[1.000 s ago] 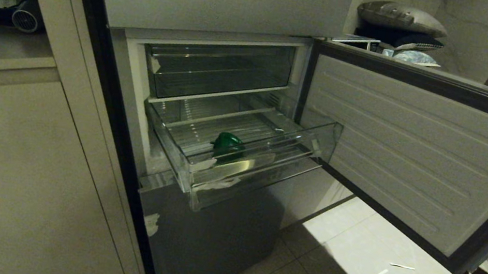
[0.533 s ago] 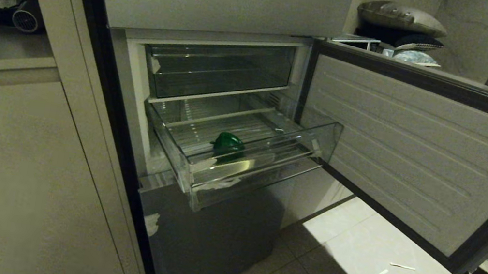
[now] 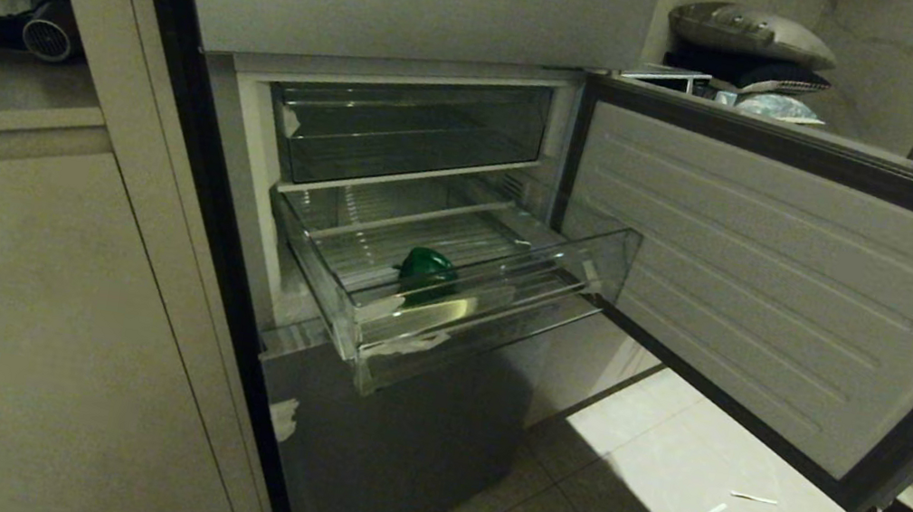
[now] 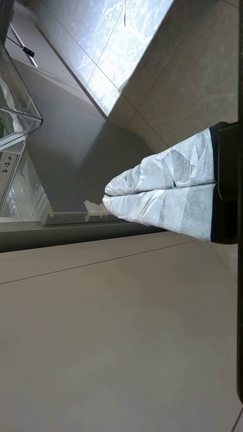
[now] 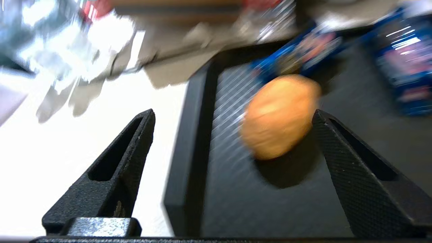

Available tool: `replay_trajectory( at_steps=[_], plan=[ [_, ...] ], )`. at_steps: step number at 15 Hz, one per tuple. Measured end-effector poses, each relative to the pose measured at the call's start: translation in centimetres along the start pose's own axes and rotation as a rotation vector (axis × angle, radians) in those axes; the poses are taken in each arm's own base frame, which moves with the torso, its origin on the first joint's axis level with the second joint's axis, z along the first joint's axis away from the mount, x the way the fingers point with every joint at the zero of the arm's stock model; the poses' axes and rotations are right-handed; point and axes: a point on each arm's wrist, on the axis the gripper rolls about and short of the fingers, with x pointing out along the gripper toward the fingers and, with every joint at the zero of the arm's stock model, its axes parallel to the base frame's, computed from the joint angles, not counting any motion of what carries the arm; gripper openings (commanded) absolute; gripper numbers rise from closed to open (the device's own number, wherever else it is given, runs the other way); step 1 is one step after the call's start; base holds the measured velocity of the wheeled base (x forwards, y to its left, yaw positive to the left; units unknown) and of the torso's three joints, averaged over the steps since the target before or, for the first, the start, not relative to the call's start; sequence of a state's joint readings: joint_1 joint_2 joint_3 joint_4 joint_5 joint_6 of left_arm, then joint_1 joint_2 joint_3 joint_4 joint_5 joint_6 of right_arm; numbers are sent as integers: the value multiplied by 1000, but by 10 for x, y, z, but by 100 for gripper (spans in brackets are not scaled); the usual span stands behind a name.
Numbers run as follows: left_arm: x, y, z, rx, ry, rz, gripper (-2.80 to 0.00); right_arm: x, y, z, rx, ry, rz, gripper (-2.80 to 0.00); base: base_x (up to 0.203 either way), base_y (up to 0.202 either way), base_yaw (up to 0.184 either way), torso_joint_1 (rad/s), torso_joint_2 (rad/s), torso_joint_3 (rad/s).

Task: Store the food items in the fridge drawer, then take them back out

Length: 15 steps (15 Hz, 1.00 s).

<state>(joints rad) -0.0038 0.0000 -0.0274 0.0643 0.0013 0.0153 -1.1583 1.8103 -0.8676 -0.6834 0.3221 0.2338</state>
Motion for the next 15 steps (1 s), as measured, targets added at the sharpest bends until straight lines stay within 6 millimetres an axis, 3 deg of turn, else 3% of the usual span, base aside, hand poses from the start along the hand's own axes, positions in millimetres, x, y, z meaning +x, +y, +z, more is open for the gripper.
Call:
replay_trajectory(
  at_steps=[4, 11, 15],
  plan=[
    [0, 0, 0, 0, 0, -1, -280, 15, 1, -13, -42, 47, 2, 0, 0, 0, 0, 0, 0, 0],
    [0, 0, 0, 0, 0, 0, -280, 38, -8, -4, -150, -7, -138, 0, 0, 0, 0, 0, 0, 0],
    [0, 0, 0, 0, 0, 0, -280, 59, -18, -12, -157, 14, -161, 0, 0, 0, 0, 0, 0, 0]
  ],
)
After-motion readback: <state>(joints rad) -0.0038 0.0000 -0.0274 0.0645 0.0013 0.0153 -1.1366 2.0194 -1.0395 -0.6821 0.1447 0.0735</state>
